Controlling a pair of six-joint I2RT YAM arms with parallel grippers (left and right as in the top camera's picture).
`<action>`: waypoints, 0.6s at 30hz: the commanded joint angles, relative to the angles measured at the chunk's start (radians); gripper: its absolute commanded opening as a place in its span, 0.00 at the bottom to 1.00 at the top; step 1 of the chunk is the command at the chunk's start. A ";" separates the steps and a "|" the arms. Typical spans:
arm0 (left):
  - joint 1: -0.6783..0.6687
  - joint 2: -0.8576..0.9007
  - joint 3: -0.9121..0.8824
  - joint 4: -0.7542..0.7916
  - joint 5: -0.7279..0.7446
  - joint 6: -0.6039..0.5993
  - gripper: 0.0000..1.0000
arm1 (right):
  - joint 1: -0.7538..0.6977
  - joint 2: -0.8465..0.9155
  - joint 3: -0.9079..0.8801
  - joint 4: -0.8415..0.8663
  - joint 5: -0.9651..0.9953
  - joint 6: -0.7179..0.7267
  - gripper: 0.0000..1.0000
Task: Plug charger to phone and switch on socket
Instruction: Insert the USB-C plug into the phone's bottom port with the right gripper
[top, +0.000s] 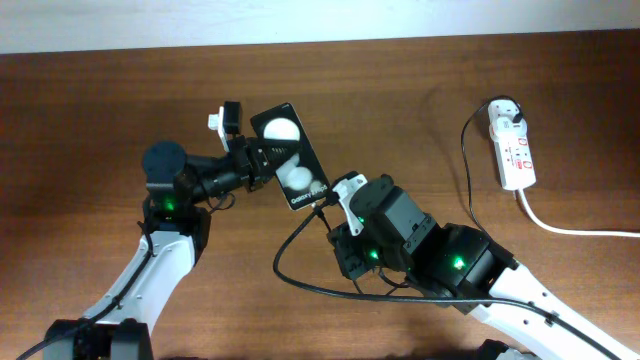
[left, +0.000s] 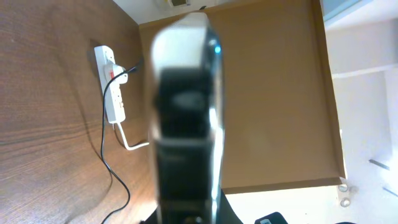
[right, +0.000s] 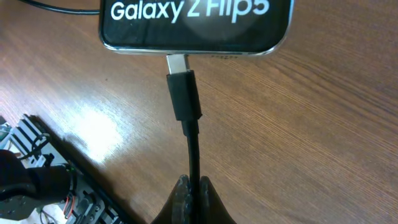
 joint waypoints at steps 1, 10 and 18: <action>-0.002 -0.005 0.016 0.006 0.058 0.027 0.00 | 0.005 0.002 0.003 0.037 -0.002 0.012 0.04; -0.002 -0.005 0.016 0.006 0.121 0.069 0.00 | 0.005 0.002 0.003 0.098 -0.006 0.012 0.04; -0.002 -0.005 0.016 0.006 0.252 0.099 0.00 | 0.005 0.002 0.003 0.163 -0.002 0.004 0.04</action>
